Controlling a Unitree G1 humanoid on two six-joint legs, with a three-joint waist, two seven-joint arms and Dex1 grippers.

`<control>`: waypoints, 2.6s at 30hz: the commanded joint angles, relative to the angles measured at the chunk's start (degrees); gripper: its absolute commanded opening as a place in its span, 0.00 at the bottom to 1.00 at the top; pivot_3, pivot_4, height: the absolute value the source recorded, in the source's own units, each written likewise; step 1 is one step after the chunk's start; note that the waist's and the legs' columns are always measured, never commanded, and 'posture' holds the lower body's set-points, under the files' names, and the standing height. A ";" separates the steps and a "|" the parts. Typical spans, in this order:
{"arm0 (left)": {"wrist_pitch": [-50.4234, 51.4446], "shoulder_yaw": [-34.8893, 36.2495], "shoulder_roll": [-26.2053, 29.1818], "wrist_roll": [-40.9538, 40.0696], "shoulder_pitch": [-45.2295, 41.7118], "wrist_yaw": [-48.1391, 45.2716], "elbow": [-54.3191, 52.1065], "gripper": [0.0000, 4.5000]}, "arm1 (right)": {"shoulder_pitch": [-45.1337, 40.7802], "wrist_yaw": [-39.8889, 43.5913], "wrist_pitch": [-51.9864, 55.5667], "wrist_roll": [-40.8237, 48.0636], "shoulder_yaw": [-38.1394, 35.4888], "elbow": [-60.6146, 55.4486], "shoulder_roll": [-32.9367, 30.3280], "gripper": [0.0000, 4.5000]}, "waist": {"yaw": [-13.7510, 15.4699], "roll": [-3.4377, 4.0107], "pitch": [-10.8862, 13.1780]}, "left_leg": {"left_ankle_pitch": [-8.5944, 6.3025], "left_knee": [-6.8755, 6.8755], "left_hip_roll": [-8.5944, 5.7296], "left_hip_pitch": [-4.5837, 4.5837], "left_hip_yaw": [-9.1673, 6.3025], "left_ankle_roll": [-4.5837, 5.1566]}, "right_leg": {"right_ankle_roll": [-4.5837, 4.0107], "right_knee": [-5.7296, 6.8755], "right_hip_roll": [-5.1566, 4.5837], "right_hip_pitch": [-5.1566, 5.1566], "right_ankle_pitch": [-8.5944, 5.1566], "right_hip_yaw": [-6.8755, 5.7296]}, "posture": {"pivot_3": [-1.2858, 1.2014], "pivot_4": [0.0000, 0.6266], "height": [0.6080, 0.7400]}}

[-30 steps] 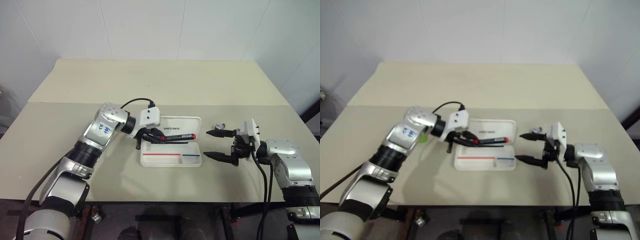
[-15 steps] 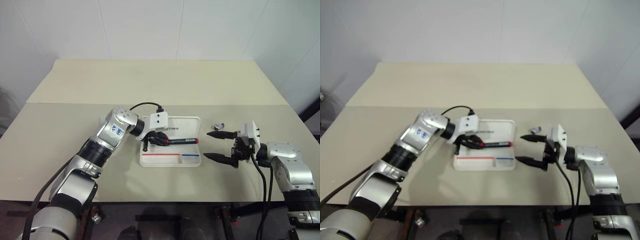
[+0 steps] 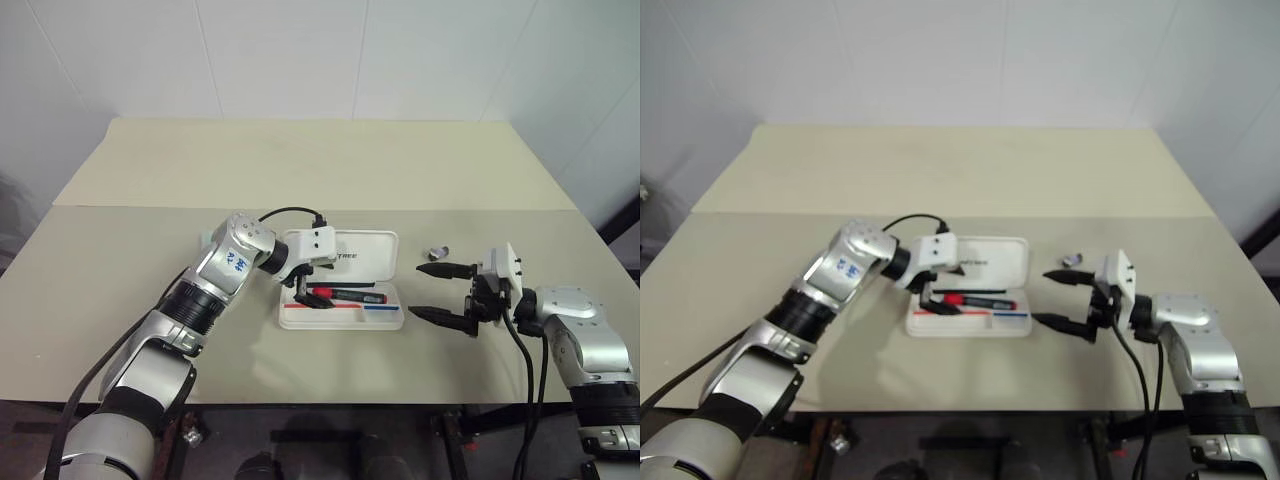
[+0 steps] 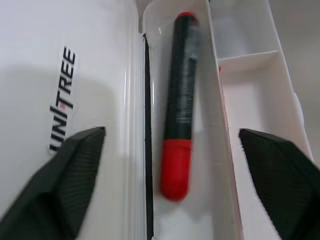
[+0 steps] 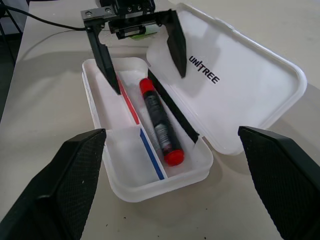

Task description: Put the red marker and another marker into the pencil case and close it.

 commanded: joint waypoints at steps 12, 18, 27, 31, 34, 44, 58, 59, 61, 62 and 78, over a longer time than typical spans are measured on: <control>18.65 11.11 5.59 -5.90 12.43 9.21 -36.65 0.99 | -7.20 2.77 -1.43 -0.49 0.62 5.36 -0.67 1.00 | -0.01 0.00 0.00 | 0.01 0.01 0.00 0.04 0.02 0.01 | 0.07 0.10 0.02 0.01 0.02 0.10 | 0.52 0.24 1.00; 21.83 18.74 2.30 -4.72 16.92 23.58 -43.12 0.99 | -9.94 4.82 -2.36 -1.50 1.26 9.07 -0.69 1.00 | 0.00 0.00 0.00 | 0.03 0.01 0.00 0.07 0.01 0.01 | 0.08 0.03 0.02 0.03 0.03 0.11 | 0.52 0.24 1.00; 30.54 33.22 -10.39 -0.53 16.92 51.87 -42.70 0.99 | -13.68 7.45 -3.76 -3.00 1.63 13.85 -0.77 1.00 | -0.06 0.00 0.00 | 0.04 0.01 -0.01 0.09 0.02 0.02 | 0.20 0.04 0.02 0.05 0.10 0.14 | 0.52 0.24 1.00; 30.93 37.50 -15.14 0.12 17.28 60.34 -42.09 0.99 | -14.23 7.97 -4.17 -3.17 1.66 14.70 -0.84 1.00 | -0.02 0.00 0.00 | 0.05 0.01 -0.01 0.07 0.02 0.01 | 0.26 0.05 0.02 0.05 0.13 0.13 | 0.52 0.24 1.00; 29.20 41.06 -18.10 0.56 19.28 66.36 -39.76 0.99 | -14.01 7.96 -4.03 -3.10 1.64 14.21 -0.81 1.00 | 0.01 0.00 0.00 | 0.05 0.00 -0.02 0.05 0.04 0.01 | 0.28 0.01 0.00 0.06 0.15 0.13 | 0.52 0.24 1.00; 23.75 48.36 -19.25 -5.56 23.54 69.05 -26.38 0.99 | -13.61 7.87 -3.74 -2.98 1.36 13.50 -1.02 1.00 | 0.03 -0.01 0.00 | 0.06 0.00 -0.02 0.08 0.04 -0.03 | 0.31 -0.05 0.00 0.08 0.17 0.10 | 0.52 0.24 1.00; 25.44 45.57 -11.76 -10.75 19.92 64.97 -9.64 0.99 | -13.23 7.99 -3.81 -2.78 1.00 13.61 -1.24 1.00 | 0.03 -0.02 -0.01 | 0.15 -0.02 -0.03 0.19 0.02 -0.16 | 0.28 -0.06 0.00 0.10 0.18 0.06 | 0.52 0.24 1.00; 25.91 45.09 -10.94 -10.86 19.27 64.50 -8.56 0.99 | -13.21 7.96 -3.83 -2.80 1.00 13.59 -1.23 1.00 | 0.01 -0.02 -0.01 | 0.18 -0.02 -0.03 0.20 -0.01 -0.17 | 0.23 -0.04 0.00 0.10 0.21 0.03 | 0.52 0.24 1.00; 26.24 44.09 -9.58 -10.85 18.40 63.86 -6.94 0.95 | -13.05 7.87 -3.80 -2.81 1.01 13.37 -1.24 1.00 | 0.00 -0.02 -0.01 | 0.24 -0.02 -0.03 0.22 -0.01 -0.20 | 0.19 -0.01 0.00 0.11 0.26 0.04 | 0.52 0.24 1.00; 26.01 43.67 -9.13 -10.78 18.22 63.75 -6.52 0.90 | -12.98 7.84 -3.78 -2.81 1.01 13.27 -1.24 1.00 | 0.01 -0.02 -0.01 | 0.28 -0.02 -0.03 0.22 -0.03 -0.22 | 0.17 -0.01 0.00 0.11 0.31 0.02 | 0.52 0.24 1.00; 23.96 41.55 -7.10 -10.67 18.21 63.58 -5.66 0.22 | -12.87 7.47 -3.81 -2.87 0.89 13.05 -1.26 1.00 | 0.04 -0.03 -0.02 | 0.35 -0.08 -0.04 0.15 -0.08 -0.19 | 0.18 -0.14 -0.02 0.14 0.43 -0.02 | 0.52 0.24 1.00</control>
